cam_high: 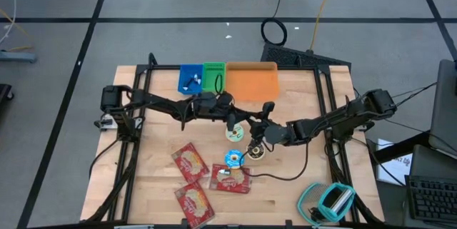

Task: Pick & Place Food Item
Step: Put the green food coloring bottle into the blue bin

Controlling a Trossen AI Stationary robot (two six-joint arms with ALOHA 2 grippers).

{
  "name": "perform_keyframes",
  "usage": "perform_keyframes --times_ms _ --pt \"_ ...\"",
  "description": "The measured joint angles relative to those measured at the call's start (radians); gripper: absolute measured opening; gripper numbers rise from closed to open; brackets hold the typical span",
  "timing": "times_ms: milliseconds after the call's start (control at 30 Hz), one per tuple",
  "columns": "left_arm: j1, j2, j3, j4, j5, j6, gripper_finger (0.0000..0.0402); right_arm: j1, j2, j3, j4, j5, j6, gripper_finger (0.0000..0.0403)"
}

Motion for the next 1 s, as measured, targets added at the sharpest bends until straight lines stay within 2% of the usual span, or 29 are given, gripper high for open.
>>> perform_keyframes --times_ms 300,467,567,767,867,1000 --pt "0.039 -0.002 0.001 -0.004 0.042 0.099 0.0061 0.008 -0.017 -0.012 -0.002 0.0 0.255 0.0126" --pt "0.062 -0.004 0.002 -0.006 0.056 0.097 0.007 0.01 -0.045 -0.015 -0.015 0.005 0.257 0.0138" --pt "0.083 -0.006 0.002 -0.008 0.031 0.104 0.0073 0.014 -0.067 -0.014 -0.008 -0.021 0.258 0.0143" --pt "0.148 -0.069 0.002 -0.129 0.04 0.246 0.0061 0.047 -0.123 -0.014 -0.087 -0.013 0.357 0.0141" --pt "0.189 -0.115 -0.012 -0.214 -0.012 0.315 0.0065 0.084 -0.15 -0.017 -0.121 -0.012 0.412 0.0138" --pt "0.235 -0.177 -0.085 -0.226 -0.077 0.386 0.006 0.127 -0.189 -0.071 -0.105 0.002 0.462 0.0133"
